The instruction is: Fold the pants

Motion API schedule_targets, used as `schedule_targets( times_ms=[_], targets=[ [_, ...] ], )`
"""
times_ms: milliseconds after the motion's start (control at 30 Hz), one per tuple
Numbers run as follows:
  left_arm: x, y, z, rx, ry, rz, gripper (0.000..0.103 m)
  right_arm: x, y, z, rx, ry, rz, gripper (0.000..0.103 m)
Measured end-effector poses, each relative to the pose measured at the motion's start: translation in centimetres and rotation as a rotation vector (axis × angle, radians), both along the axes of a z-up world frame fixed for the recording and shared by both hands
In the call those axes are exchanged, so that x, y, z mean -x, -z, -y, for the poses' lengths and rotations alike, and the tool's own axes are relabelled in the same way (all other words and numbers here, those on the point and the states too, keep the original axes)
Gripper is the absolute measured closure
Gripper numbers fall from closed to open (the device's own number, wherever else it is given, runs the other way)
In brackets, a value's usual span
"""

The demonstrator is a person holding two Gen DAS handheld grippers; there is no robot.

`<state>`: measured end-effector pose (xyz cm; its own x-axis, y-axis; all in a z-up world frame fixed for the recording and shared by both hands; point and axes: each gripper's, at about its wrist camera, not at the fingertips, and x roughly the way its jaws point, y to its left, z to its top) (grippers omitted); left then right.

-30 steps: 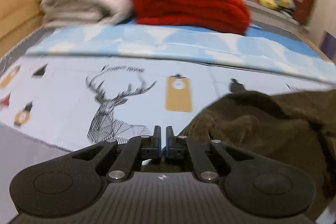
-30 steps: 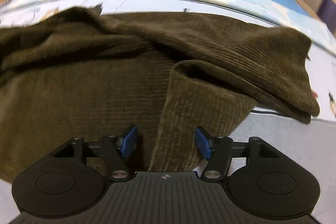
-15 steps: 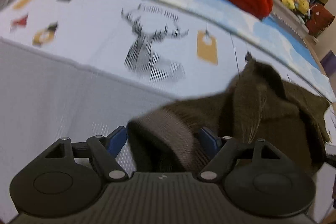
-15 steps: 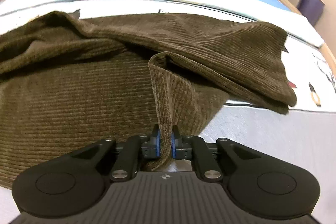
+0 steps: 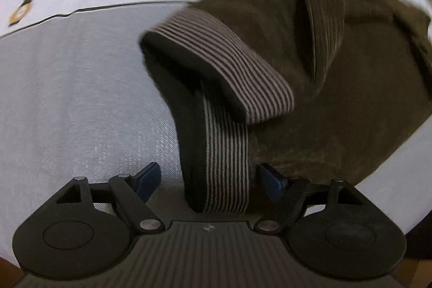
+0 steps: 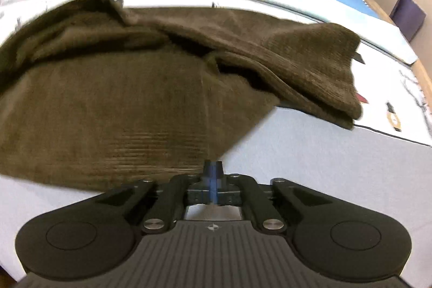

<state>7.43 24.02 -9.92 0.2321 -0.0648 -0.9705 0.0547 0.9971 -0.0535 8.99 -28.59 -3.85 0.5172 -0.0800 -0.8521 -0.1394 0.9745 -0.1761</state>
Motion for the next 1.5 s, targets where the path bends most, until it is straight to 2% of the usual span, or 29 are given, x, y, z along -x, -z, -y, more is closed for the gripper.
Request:
schedule_targets(
  times_ms=[67,133,233,267,300,333,367,400,467,600,733,767,800,867,900,933,1000,1167,1300,1367,1433,1500],
  targets=[
    [-0.2,0.4,0.4,-0.029,0.017,0.008,0.014,0.1,0.0,0.7,0.005,0.009,-0.016,0.103],
    [-0.6,0.4,0.4,-0.025,0.002,0.006,0.014,0.1,-0.3,1.0,-0.026,0.01,-0.007,0.103],
    [-0.7,0.3,0.3,-0.009,-0.001,0.011,0.02,-0.2,-0.9,0.8,-0.096,0.016,0.035,0.102],
    [-0.7,0.2,0.3,0.004,0.003,0.015,0.026,-0.4,-1.1,0.7,-0.116,0.024,0.042,0.095],
    [-0.6,0.1,0.3,0.027,0.005,0.017,0.034,-0.8,-1.3,0.6,-0.14,0.034,0.052,0.079],
    [-0.6,-0.1,0.2,0.038,0.006,0.019,0.035,-1.2,-1.4,0.3,-0.161,0.043,0.061,0.068],
    [-0.5,-0.1,0.2,0.039,0.01,0.021,0.035,-1.6,-1.4,0.0,-0.168,0.05,0.067,0.05],
    [-0.3,-0.1,0.2,0.04,0.016,0.022,0.035,-2.1,-1.3,-0.5,-0.167,0.054,0.071,0.043],
    [-0.2,0.0,0.0,0.048,0.016,0.021,0.035,-3.3,-0.7,-1.6,-0.137,0.061,0.057,0.041],
    [-1.2,0.3,-0.5,0.062,-0.004,0.013,0.027,-5.4,1.1,-3.7,-0.065,0.059,0.013,0.041],
    [-2.2,0.8,0.2,0.019,0.024,0.015,0.021,-6.9,3.5,-4.8,0.088,0.04,-0.041,0.043],
    [-2.3,0.9,0.4,0.008,0.036,0.016,0.021,-7.1,3.9,-4.8,0.125,0.045,-0.052,0.048],
    [-2.5,0.9,0.6,0.0,0.05,0.017,0.022,-7.3,4.2,-4.4,0.144,0.055,-0.063,0.066],
    [-2.7,0.9,0.8,-0.002,0.068,0.017,0.028,-7.4,4.1,-3.1,0.105,0.076,-0.087,0.089],
    [-2.8,0.8,0.9,-0.001,0.076,0.019,0.034,-7.2,3.7,-2.3,0.073,0.083,-0.087,0.093],
    [-2.8,0.6,0.9,-0.005,0.086,0.024,0.037,-7.0,3.2,-1.6,0.052,0.083,-0.079,0.094],
    [-2.9,0.0,1.0,-0.016,0.101,0.034,0.05,-6.1,2.4,-0.3,0.013,0.077,-0.07,0.095],
    [-2.0,-0.7,1.8,-0.047,0.127,0.055,0.061,-2.3,1.2,2.3,-0.114,0.001,-0.087,0.096],
    [0.1,-1.6,3.1,-0.149,0.243,0.045,0.062,1.5,1.3,3.8,-0.213,-0.097,-0.178,0.097],
    [1.1,-1.4,3.3,-0.209,0.281,0.032,0.062,3.9,2.0,3.8,-0.27,-0.207,-0.263,0.097],
    [1.4,-1.4,2.9,-0.231,0.275,0.01,0.061,5.8,2.4,4.0,-0.33,-0.276,-0.328,0.095],
    [1.5,-1.4,2.4,-0.238,0.256,-0.013,0.059,6.8,2.2,4.8,-0.395,-0.3,-0.346,0.087]
  ],
)
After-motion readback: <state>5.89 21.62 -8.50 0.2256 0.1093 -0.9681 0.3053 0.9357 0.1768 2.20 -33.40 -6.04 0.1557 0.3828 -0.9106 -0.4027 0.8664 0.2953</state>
